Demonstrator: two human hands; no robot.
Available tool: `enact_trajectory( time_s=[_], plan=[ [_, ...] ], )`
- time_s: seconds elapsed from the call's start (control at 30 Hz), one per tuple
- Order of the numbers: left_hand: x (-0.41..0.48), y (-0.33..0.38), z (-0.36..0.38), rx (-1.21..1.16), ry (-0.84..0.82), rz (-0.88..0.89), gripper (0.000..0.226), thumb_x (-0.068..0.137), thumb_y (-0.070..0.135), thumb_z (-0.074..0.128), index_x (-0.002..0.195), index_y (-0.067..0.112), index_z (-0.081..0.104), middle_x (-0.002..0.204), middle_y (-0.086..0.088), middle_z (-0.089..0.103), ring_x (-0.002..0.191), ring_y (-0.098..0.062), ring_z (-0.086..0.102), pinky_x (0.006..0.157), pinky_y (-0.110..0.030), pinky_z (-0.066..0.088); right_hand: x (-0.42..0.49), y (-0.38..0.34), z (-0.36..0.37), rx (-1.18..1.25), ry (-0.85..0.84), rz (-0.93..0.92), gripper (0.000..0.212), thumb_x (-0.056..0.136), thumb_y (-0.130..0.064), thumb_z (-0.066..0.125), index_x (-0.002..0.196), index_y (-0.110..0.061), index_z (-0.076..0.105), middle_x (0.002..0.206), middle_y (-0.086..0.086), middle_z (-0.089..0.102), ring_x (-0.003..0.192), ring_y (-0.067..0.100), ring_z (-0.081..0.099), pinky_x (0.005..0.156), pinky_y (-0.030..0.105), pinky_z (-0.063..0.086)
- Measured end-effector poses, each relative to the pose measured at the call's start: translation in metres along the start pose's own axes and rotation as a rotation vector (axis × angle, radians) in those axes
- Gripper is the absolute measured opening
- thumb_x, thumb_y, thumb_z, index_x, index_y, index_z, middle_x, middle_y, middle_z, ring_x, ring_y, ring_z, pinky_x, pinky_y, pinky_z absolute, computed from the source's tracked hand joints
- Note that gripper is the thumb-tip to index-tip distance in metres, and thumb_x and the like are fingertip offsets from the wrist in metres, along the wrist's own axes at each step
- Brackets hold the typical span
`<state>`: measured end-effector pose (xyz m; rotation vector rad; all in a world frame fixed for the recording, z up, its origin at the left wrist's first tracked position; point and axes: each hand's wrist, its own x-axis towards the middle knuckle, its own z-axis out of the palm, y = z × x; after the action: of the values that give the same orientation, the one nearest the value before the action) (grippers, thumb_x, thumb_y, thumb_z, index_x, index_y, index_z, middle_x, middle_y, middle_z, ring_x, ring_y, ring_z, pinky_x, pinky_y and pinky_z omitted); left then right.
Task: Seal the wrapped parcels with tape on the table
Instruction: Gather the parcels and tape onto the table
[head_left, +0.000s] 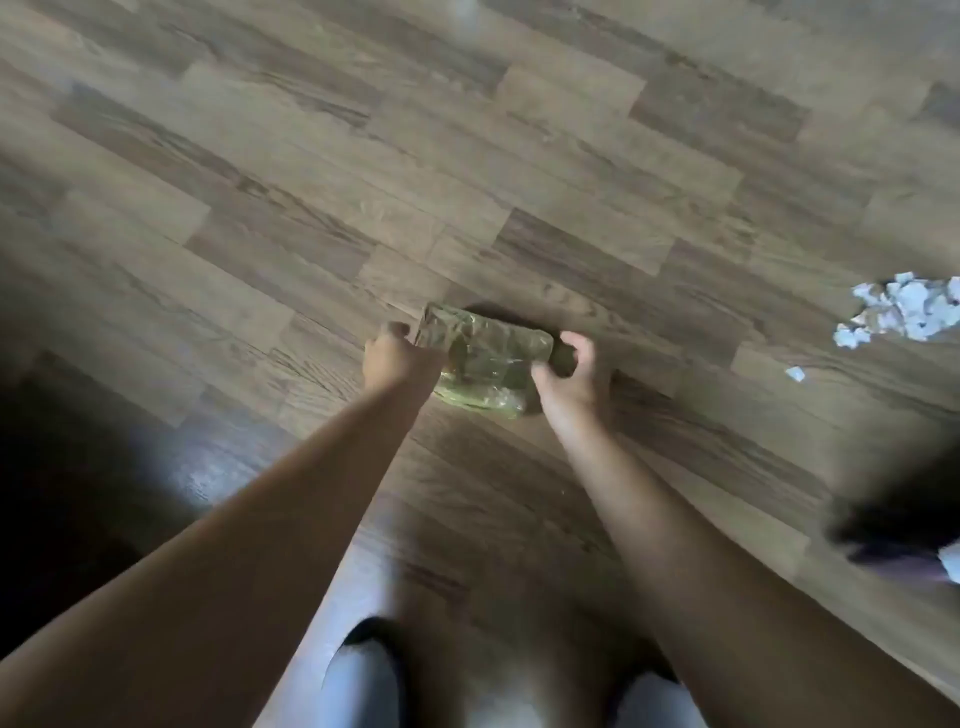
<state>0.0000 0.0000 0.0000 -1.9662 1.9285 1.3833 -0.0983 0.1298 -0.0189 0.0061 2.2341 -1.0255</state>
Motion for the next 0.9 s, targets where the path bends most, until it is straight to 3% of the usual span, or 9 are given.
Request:
enact_trajectory(
  time_s=[0.13, 0.23, 0.3, 0.43, 0.53, 0.6, 0.73, 0.83, 0.9],
  plan=[
    [0.023, -0.024, 0.016, -0.108, -0.096, -0.140, 0.042, 0.088, 0.018, 0.052, 0.129, 0.008, 0.051, 0.116, -0.014, 0.060, 0.095, -0.028, 0.058, 0.073, -0.030, 0.045, 0.020, 0.014, 0.021, -0.152, -0.127, 0.080, 0.076, 0.086, -0.041, 0.066, 0.149, -0.029, 0.025, 0.143, 0.010, 0.041, 0.125, 0.026, 0.049, 0.101, 0.032, 0.039],
    [0.027, -0.031, 0.018, -0.264, -0.113, -0.159, 0.045, 0.087, 0.016, 0.055, 0.132, 0.015, 0.050, 0.109, -0.005, 0.056, 0.084, -0.015, 0.051, 0.077, -0.033, 0.049, 0.025, 0.012, 0.031, -0.159, -0.156, 0.075, 0.083, 0.087, -0.038, 0.067, 0.151, -0.028, 0.016, 0.143, 0.008, 0.041, 0.125, 0.025, 0.049, 0.089, 0.026, 0.038],
    [0.025, -0.032, 0.010, -0.332, -0.111, -0.139, 0.049, 0.085, 0.018, 0.059, 0.133, 0.023, 0.048, 0.120, -0.005, 0.051, 0.086, -0.014, 0.048, 0.077, -0.032, 0.045, 0.020, 0.003, 0.030, -0.157, -0.168, 0.091, 0.086, 0.088, -0.037, 0.066, 0.153, -0.026, 0.011, 0.146, 0.007, 0.040, 0.124, 0.025, 0.050, 0.085, 0.026, 0.039],
    [-0.008, -0.028, -0.017, -0.507, -0.095, -0.072, 0.063, 0.078, 0.021, 0.074, 0.133, 0.031, 0.045, 0.132, -0.003, 0.042, 0.110, -0.018, 0.051, 0.102, -0.045, 0.045, -0.013, -0.023, 0.014, -0.107, -0.222, 0.198, 0.083, 0.093, -0.033, 0.060, 0.153, -0.032, 0.003, 0.139, 0.006, 0.046, 0.085, 0.018, 0.061, 0.077, 0.036, 0.058],
    [-0.049, -0.019, -0.046, -0.614, -0.095, -0.054, 0.087, 0.066, 0.040, 0.086, 0.140, 0.033, 0.040, 0.140, -0.002, 0.038, 0.123, -0.020, 0.049, 0.104, -0.042, 0.044, -0.047, -0.051, -0.007, -0.018, -0.239, 0.256, 0.073, 0.095, -0.029, 0.057, 0.151, -0.039, 0.012, 0.132, 0.001, 0.048, 0.075, 0.011, 0.057, 0.063, 0.035, 0.060],
    [-0.078, -0.007, -0.070, -0.627, -0.118, -0.063, 0.085, 0.061, 0.047, 0.086, 0.135, 0.039, 0.045, 0.140, -0.002, 0.043, 0.120, -0.020, 0.053, 0.102, -0.044, 0.045, -0.072, -0.073, -0.022, 0.002, -0.285, 0.270, 0.062, 0.096, -0.028, 0.053, 0.149, -0.038, 0.022, 0.123, -0.001, 0.054, 0.076, 0.015, 0.062, 0.056, 0.031, 0.058],
    [-0.128, 0.030, -0.128, -0.736, -0.151, -0.071, 0.072, 0.084, 0.004, 0.070, 0.144, 0.027, 0.037, 0.115, 0.000, 0.061, 0.086, -0.010, 0.068, 0.077, -0.028, 0.057, -0.127, -0.137, -0.049, -0.070, -0.385, 0.253, 0.039, 0.097, -0.027, 0.042, 0.136, -0.029, 0.043, 0.106, 0.004, 0.063, 0.064, 0.018, 0.062, 0.049, 0.024, 0.052],
    [-0.159, 0.064, -0.185, -0.717, -0.121, -0.072, 0.072, 0.083, 0.000, 0.070, 0.142, 0.025, 0.037, 0.101, -0.007, 0.064, 0.070, -0.005, 0.068, 0.059, -0.017, 0.054, -0.174, -0.198, -0.066, -0.228, -0.444, 0.188, 0.034, 0.098, -0.028, 0.032, 0.126, -0.023, 0.051, 0.107, 0.003, 0.062, 0.069, 0.019, 0.066, 0.056, 0.027, 0.056],
    [-0.181, 0.091, -0.226, -0.687, -0.070, -0.062, 0.069, 0.082, 0.001, 0.071, 0.137, 0.027, 0.040, 0.093, -0.006, 0.061, 0.061, -0.002, 0.064, 0.052, -0.014, 0.050, -0.205, -0.240, -0.075, -0.362, -0.455, 0.081, 0.036, 0.100, -0.035, 0.028, 0.124, -0.023, 0.052, 0.107, 0.004, 0.058, 0.086, 0.025, 0.066, 0.075, 0.037, 0.058]
  ],
)
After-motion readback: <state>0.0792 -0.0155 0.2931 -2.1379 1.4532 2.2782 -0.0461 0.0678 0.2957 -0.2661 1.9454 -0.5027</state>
